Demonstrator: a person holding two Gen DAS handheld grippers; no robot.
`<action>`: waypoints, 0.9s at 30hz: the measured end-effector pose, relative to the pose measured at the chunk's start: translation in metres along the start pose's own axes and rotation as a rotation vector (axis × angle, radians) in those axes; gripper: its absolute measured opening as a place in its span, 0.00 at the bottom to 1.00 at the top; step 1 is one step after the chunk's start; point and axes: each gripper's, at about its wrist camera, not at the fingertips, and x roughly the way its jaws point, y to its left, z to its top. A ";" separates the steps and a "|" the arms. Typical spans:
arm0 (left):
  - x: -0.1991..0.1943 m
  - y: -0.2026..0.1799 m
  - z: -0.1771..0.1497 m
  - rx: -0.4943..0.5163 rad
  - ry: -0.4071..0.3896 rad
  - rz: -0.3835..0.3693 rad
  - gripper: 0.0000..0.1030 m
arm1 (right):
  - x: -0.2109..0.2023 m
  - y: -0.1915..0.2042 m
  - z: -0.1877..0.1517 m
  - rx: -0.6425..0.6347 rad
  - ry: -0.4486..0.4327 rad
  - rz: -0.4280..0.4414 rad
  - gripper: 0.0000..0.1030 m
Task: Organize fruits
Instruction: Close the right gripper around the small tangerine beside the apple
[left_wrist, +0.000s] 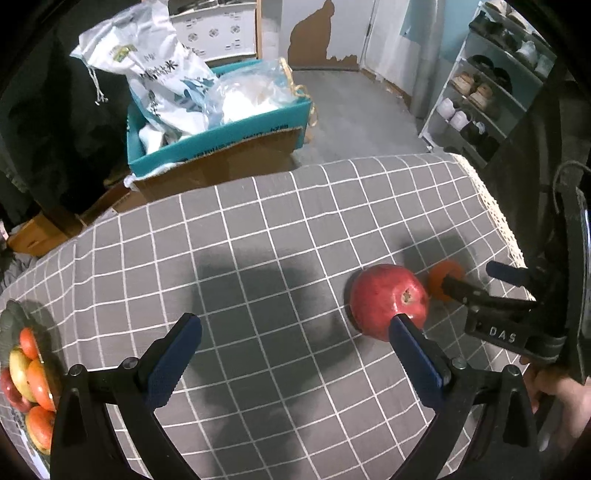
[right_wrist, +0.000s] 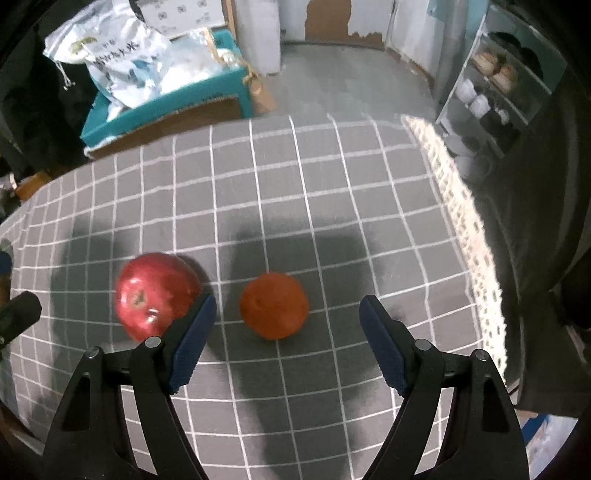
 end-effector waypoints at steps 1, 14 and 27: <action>0.002 -0.001 0.000 0.000 0.005 -0.002 0.99 | 0.003 0.000 -0.001 0.000 0.006 0.002 0.78; 0.023 -0.016 0.002 0.001 0.040 -0.051 0.99 | 0.028 0.003 -0.008 -0.013 0.056 0.035 0.43; 0.040 -0.043 0.003 0.010 0.067 -0.101 0.99 | -0.002 -0.027 -0.012 0.067 -0.002 -0.074 0.42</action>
